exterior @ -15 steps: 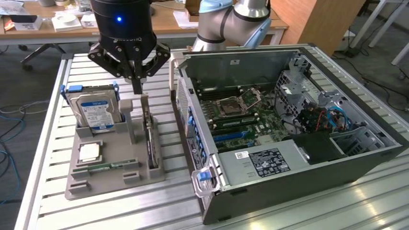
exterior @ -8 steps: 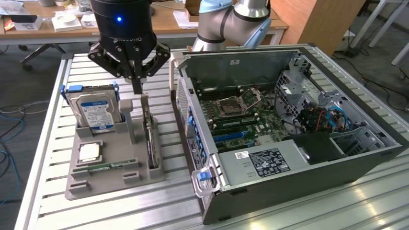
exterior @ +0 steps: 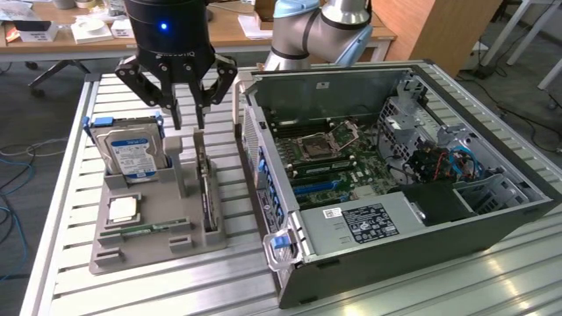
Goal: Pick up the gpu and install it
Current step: 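Pick up the gpu and move the gpu toward the slot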
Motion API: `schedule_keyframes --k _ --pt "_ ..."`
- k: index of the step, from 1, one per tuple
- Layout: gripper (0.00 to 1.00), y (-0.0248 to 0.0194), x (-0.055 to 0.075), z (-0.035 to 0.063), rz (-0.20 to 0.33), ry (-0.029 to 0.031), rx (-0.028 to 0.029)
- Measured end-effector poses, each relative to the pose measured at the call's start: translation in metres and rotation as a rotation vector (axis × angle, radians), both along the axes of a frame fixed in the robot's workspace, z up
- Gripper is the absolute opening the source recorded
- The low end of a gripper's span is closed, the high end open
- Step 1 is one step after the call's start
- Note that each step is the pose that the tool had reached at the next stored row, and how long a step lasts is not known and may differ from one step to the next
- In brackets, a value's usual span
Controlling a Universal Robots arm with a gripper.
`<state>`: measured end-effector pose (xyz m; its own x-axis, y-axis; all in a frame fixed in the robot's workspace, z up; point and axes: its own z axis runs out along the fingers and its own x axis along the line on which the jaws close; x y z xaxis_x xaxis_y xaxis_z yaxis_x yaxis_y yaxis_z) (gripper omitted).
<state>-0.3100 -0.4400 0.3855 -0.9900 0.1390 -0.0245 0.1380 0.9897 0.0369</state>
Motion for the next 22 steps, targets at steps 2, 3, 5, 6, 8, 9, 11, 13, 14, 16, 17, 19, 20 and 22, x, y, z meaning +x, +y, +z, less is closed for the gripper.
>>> schedule_keyframes --k 2,3,5,6,8,9,11,13,14,16,17,19,20,22 --pt "0.41 0.0000 0.0000 0.0000 0.000 0.0000 0.0000" --pt "0.41 0.0000 0.0000 0.0000 0.000 0.0000 0.0000" --pt "0.41 0.0000 0.0000 0.0000 0.000 0.0000 0.0000" --pt "0.41 0.0000 0.0000 0.0000 0.000 0.0000 0.0000" --pt "0.41 0.0000 0.0000 0.0000 0.000 0.0000 0.0000" --pt "0.41 0.0000 0.0000 0.0000 0.000 0.0000 0.0000" --pt "0.48 0.0000 0.0000 0.0000 0.000 0.0000 0.0000" --pt "0.55 0.0000 0.0000 0.0000 0.000 0.0000 0.0000" --pt "0.55 0.0000 0.0000 0.0000 0.000 0.0000 0.0000" --pt "0.55 0.0000 0.0000 0.0000 0.000 0.0000 0.0000" --pt "0.55 0.0000 0.0000 0.0000 0.000 0.0000 0.0000" --pt "0.55 0.0000 0.0000 0.0000 0.000 0.0000 0.0000" --pt "0.55 0.0000 0.0000 0.0000 0.000 0.0001 -0.0001" --pt "0.55 0.0000 0.0000 -0.0006 0.000 -0.0001 0.0001"
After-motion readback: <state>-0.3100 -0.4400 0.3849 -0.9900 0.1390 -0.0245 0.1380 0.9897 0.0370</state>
